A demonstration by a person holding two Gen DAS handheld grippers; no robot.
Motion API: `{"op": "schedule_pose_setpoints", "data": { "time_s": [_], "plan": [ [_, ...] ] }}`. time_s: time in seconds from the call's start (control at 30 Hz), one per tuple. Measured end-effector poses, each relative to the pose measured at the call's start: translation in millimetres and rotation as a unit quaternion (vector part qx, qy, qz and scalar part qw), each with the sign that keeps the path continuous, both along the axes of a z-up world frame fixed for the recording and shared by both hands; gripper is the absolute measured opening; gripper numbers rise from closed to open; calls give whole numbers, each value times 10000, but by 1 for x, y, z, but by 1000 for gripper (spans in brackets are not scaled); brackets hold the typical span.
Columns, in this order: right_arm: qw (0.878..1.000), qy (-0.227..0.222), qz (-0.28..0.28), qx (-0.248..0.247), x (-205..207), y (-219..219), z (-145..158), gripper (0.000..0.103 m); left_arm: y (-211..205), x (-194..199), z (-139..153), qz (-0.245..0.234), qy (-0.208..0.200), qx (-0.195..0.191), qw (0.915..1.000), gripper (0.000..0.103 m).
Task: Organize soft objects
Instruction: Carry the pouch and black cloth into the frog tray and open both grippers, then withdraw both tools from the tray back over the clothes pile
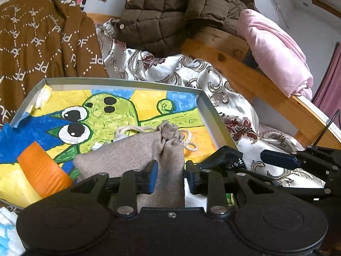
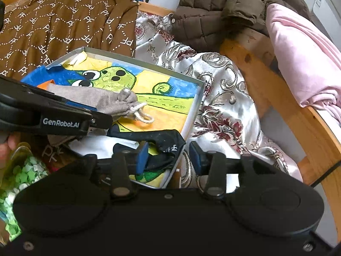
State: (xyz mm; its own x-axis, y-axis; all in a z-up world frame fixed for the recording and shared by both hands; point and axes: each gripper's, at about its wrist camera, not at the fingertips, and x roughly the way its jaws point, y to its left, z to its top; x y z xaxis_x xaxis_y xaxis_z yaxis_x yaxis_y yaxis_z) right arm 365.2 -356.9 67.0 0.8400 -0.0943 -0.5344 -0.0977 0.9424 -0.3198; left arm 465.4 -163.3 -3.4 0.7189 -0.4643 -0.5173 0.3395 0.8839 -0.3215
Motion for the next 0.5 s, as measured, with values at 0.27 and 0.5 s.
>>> {"op": "schedule_pose_setpoints", "data": {
  "time_s": [0.27, 0.5],
  "plan": [
    [9993, -309, -57, 213, -37, -8, 31, 52, 11, -30, 24, 216, -531, 179, 9982, 55],
    [9959, -665, -9, 607, -74, -9, 60, 61, 27, -77, 56, 338, -1066, 390, 9930, 70]
  ]
}}
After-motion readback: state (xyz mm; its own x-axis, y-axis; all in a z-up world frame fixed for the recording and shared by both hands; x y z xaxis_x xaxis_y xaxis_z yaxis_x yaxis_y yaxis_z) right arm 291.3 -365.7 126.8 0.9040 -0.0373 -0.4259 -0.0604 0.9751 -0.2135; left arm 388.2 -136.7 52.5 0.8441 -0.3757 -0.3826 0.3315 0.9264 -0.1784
